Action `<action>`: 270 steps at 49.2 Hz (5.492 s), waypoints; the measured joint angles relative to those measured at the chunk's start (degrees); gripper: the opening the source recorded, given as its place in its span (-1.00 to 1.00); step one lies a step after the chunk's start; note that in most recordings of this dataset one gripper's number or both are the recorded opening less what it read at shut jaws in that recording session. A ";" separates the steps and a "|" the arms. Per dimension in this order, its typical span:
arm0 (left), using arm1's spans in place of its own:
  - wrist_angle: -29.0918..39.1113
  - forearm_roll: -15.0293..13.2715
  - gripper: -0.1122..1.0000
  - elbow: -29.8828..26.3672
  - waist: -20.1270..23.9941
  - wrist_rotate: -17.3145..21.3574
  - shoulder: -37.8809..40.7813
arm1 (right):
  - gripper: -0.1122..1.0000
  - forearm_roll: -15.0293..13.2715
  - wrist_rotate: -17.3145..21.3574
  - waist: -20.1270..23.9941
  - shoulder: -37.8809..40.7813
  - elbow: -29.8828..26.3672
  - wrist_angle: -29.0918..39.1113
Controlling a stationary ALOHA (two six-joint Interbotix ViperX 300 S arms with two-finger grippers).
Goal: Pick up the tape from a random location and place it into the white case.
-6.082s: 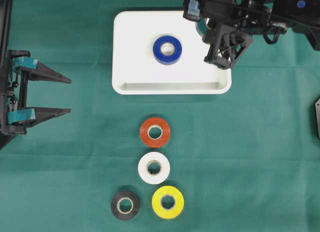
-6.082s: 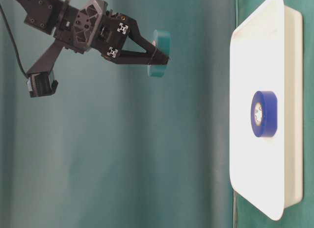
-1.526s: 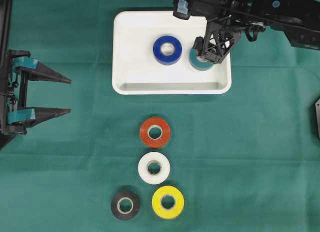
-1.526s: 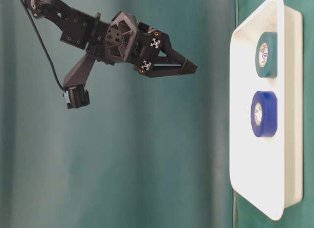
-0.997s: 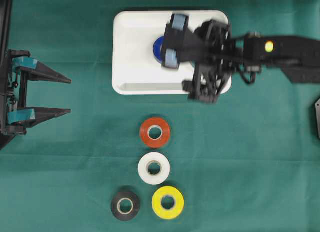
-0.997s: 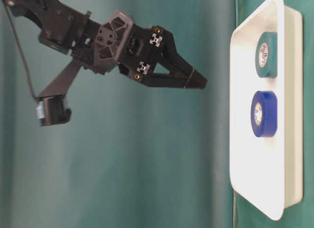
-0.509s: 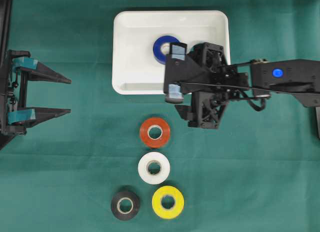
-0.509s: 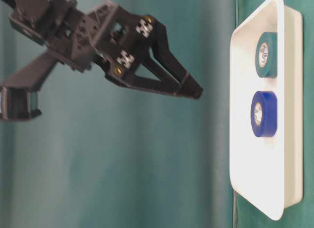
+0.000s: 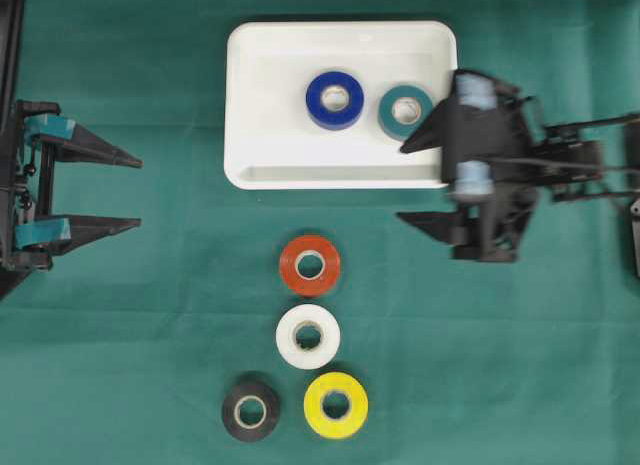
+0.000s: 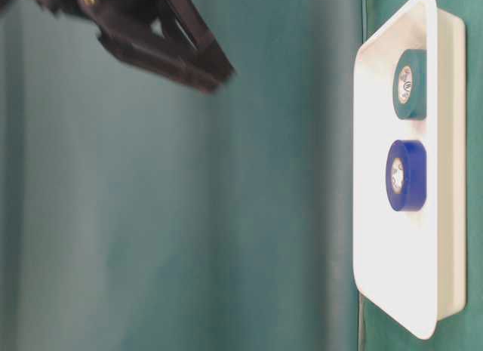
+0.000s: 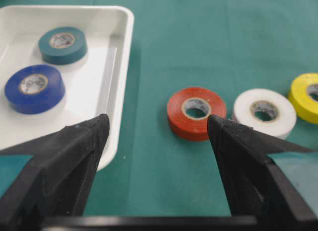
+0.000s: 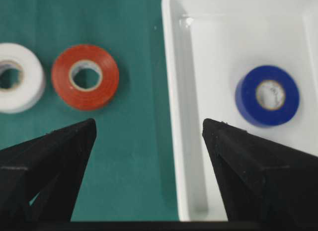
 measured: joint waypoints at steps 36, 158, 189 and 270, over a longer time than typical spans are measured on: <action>-0.09 0.00 0.64 0.00 -0.53 0.09 -0.44 | 0.76 0.00 0.09 -1.05 -30.76 27.77 -14.59; -12.39 0.00 0.64 -10.63 -24.35 0.70 21.71 | 0.76 1.49 0.09 -1.67 -34.37 37.97 -21.36; -9.58 0.00 0.64 -26.37 -25.58 2.99 39.20 | 0.76 1.58 0.09 -1.67 -34.37 37.97 -21.09; 48.34 0.44 0.64 -55.20 -25.66 2.72 52.38 | 0.76 1.58 0.09 -1.67 -34.37 37.97 -19.95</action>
